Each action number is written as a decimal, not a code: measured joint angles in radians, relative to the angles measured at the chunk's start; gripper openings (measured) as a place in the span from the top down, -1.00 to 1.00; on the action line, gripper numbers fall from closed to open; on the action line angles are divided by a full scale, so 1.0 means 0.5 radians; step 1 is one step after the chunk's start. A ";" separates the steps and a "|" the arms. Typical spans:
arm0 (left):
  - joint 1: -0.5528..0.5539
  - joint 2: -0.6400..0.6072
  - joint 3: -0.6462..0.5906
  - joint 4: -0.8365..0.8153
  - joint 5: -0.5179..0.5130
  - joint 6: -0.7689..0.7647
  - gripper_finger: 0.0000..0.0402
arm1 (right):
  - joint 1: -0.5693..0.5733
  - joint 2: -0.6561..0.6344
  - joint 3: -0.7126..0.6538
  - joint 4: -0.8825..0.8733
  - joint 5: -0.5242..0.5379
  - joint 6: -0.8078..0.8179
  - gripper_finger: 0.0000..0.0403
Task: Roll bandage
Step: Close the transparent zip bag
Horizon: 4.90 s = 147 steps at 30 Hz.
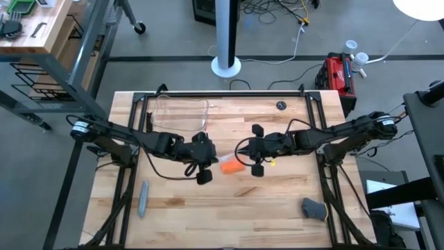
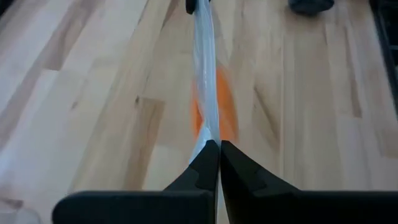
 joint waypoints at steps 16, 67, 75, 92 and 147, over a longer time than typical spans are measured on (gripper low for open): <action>-0.002 -0.009 -0.011 0.070 0.233 -0.008 0.98 | -0.001 0.015 0.000 0.007 -0.168 0.005 1.00; -0.067 -0.170 -0.892 2.233 -0.562 0.645 0.12 | -0.441 -0.679 -0.736 1.121 -0.833 0.513 1.00; -0.038 0.009 -0.741 2.218 -0.595 0.721 0.14 | -0.424 -0.678 -0.736 1.130 -0.833 0.508 1.00; -0.044 0.048 -0.666 2.016 -0.771 0.901 1.00 | -0.424 -0.695 -0.736 0.892 -0.646 0.146 0.71; -0.055 0.035 -0.557 1.487 -0.387 0.671 1.00 | -0.096 0.059 -0.287 0.777 -0.475 -0.351 0.95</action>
